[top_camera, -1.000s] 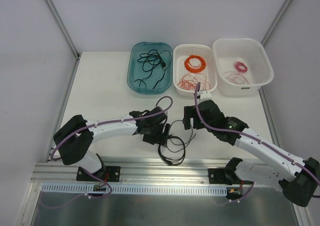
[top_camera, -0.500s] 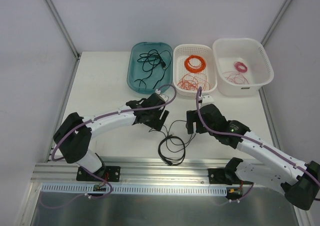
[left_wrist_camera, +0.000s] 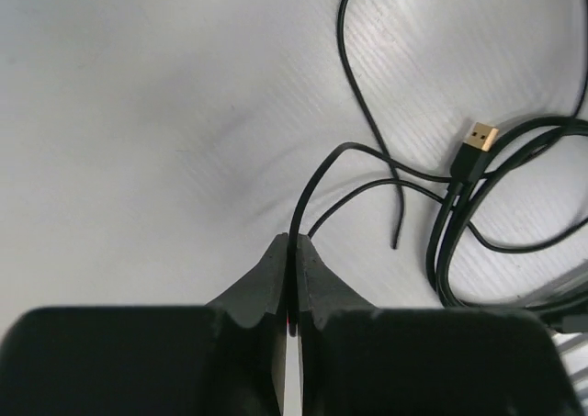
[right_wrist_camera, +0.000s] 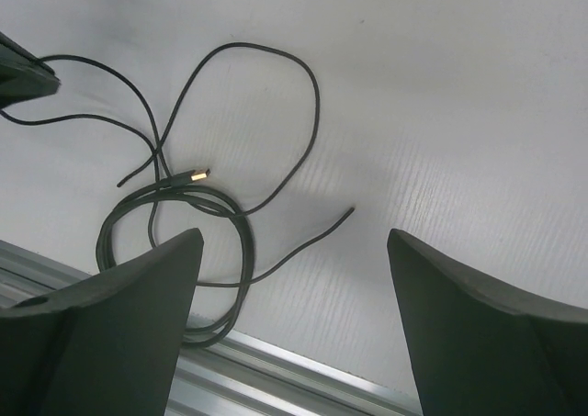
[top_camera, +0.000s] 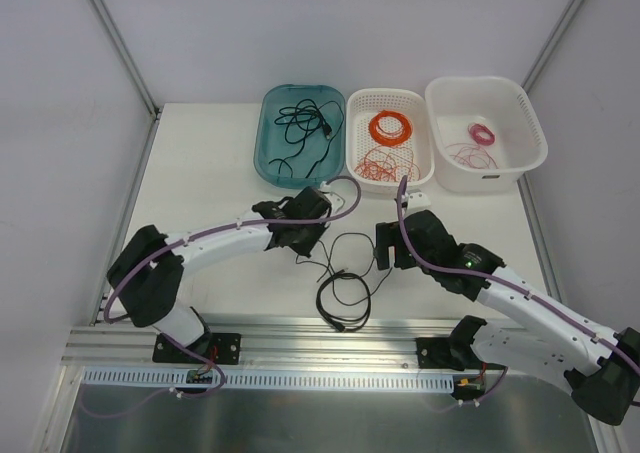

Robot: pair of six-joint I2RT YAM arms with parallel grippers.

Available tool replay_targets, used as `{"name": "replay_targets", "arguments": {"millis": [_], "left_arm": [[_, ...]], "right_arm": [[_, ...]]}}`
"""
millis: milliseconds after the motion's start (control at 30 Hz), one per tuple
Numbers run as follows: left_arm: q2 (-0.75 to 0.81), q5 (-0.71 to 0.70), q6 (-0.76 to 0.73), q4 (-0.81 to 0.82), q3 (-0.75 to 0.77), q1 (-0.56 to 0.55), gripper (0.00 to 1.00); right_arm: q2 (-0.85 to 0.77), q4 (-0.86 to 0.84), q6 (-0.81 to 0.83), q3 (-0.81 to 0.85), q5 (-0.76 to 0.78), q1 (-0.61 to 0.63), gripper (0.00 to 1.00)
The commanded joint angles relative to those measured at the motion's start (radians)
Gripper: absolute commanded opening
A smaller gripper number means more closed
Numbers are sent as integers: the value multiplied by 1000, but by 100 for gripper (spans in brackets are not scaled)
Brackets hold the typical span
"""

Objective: Untangle the cables

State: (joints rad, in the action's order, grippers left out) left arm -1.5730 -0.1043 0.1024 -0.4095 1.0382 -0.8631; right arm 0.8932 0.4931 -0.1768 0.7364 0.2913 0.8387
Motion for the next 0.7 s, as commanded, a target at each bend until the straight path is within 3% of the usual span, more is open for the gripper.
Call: {"name": "replay_targets", "arguments": {"millis": [0,233,433,667], "left_arm": [[183,-38,-16,-38,48,1,0],[439,-185,-93,-115,247,1,0],[459,-183,-141,-198,511,1,0],[412,-221,-176,-199,687,1,0]], "right_arm": [[-20,5,-10,-2,12,3,86],[-16,-13,-16,-2,13,3,86],[-22,-18,-16,1,8,3,86],[-28,-18,-12,3,5,2,86]]}}
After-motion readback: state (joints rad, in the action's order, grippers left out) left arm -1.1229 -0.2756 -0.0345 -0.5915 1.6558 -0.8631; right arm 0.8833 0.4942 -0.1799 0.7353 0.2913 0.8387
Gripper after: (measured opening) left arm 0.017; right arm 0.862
